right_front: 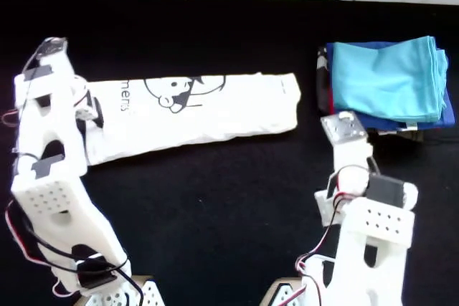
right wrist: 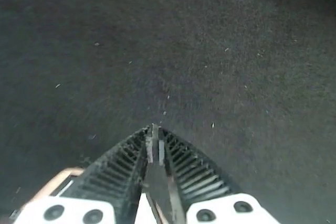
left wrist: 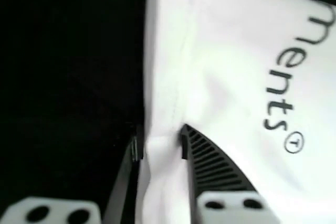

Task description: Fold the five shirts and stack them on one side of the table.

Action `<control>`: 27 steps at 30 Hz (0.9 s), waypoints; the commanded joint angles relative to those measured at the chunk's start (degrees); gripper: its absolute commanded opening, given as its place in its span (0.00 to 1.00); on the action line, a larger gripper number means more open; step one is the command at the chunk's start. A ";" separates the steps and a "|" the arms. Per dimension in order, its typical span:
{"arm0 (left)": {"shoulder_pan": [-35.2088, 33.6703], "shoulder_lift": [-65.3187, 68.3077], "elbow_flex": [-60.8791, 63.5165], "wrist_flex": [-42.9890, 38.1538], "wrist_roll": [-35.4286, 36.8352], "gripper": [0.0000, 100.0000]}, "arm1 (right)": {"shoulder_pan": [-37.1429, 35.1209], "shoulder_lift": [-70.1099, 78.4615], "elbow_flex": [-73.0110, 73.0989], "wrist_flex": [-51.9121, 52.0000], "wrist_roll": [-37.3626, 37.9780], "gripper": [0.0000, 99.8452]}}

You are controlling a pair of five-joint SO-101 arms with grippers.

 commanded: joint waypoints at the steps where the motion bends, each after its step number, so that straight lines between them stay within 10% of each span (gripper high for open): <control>1: 0.40 2.95 -5.14 3.43 0.09 0.01 | 1.10 -2.42 8.48 -8.92 0.44 0.01; 17: -25.10 5.49 -30.02 14.77 -17.85 0.01 | 1.01 -13.14 29.76 -30.20 -15.12 0.01; 27: -19.03 4.88 -44.97 37.89 -18.99 0.01 | 1.19 -25.45 45.41 -41.71 -15.38 0.01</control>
